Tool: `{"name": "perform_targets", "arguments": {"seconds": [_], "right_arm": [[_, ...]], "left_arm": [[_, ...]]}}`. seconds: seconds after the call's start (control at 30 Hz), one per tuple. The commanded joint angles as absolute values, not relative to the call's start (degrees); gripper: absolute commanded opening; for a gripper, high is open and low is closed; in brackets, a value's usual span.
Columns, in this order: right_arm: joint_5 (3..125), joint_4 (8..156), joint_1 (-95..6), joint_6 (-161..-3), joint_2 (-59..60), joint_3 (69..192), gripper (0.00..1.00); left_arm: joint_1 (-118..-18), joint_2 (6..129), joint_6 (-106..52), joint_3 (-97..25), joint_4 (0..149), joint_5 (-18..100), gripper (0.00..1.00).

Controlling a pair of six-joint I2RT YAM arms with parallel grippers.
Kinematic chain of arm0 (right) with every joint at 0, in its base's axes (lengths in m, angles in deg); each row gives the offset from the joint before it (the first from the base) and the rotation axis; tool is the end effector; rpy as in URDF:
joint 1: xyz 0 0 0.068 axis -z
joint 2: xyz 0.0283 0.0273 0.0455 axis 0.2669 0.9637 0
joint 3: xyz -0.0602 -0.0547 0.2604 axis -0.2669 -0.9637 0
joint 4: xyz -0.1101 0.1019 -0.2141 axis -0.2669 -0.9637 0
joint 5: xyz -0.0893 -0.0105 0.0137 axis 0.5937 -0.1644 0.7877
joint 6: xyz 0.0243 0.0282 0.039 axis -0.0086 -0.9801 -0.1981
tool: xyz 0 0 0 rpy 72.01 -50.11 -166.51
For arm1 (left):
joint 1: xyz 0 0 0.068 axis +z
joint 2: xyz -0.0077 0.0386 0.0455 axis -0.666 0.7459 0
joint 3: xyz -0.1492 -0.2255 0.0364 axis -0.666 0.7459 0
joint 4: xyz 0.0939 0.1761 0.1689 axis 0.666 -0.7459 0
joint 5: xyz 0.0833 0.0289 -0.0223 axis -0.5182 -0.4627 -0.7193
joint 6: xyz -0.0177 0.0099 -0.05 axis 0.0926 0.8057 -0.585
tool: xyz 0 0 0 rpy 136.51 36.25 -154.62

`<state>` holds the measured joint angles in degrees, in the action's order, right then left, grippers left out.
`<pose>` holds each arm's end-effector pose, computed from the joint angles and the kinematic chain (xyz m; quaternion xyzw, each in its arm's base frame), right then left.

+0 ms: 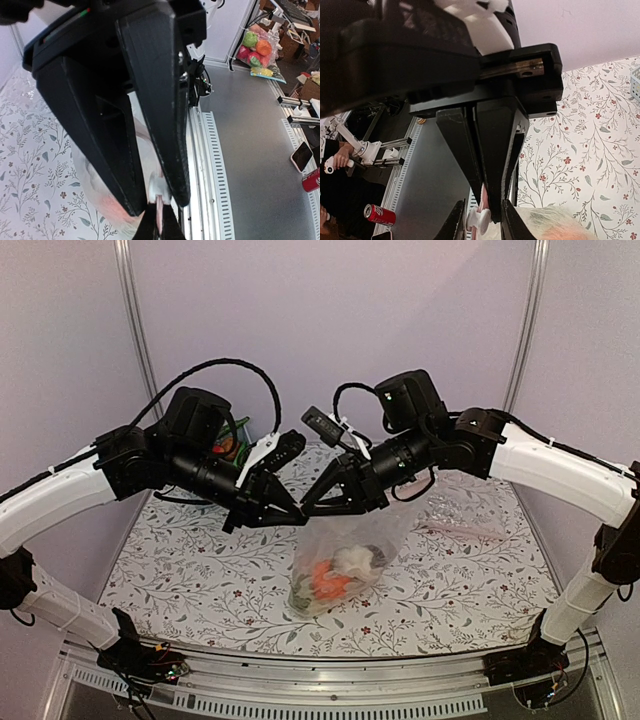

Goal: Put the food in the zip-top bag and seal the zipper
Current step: Hold the zipper from the zipper food storage bag, then zip the zipper on the zipper food storage bag.

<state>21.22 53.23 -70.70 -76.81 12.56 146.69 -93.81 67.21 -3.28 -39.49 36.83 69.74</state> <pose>0.1854 0.3145 0.3811 -0.5408 0.6094 0.5369 0.2188 0.1556 -0.2345 0.3724 0.5727 0.6326 -0.4141 0.3168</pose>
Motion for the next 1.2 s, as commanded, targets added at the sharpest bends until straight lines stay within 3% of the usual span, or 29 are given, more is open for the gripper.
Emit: {"name": "perform_targets", "arguments": {"seconds": [0.0, 0.33, 1.17], "right_arm": [[20.09, 53.84, -71.13, -77.77, 11.89, 147.57, 0.18], [23.29, 52.21, -71.16, -77.18, 10.10, 147.23, 0.06], [41.87, 37.12, -71.19, -69.96, 5.36, 148.80, 0.05]], "left_arm": [[-92.75, 66.90, -3.09, -38.87, 37.88, 68.94, 0.00], [-91.71, 66.83, -3.16, -38.95, 37.81, 67.80, 0.00], [-87.64, 65.06, -3.68, -39.05, 37.78, 63.54, 0.00]]}}
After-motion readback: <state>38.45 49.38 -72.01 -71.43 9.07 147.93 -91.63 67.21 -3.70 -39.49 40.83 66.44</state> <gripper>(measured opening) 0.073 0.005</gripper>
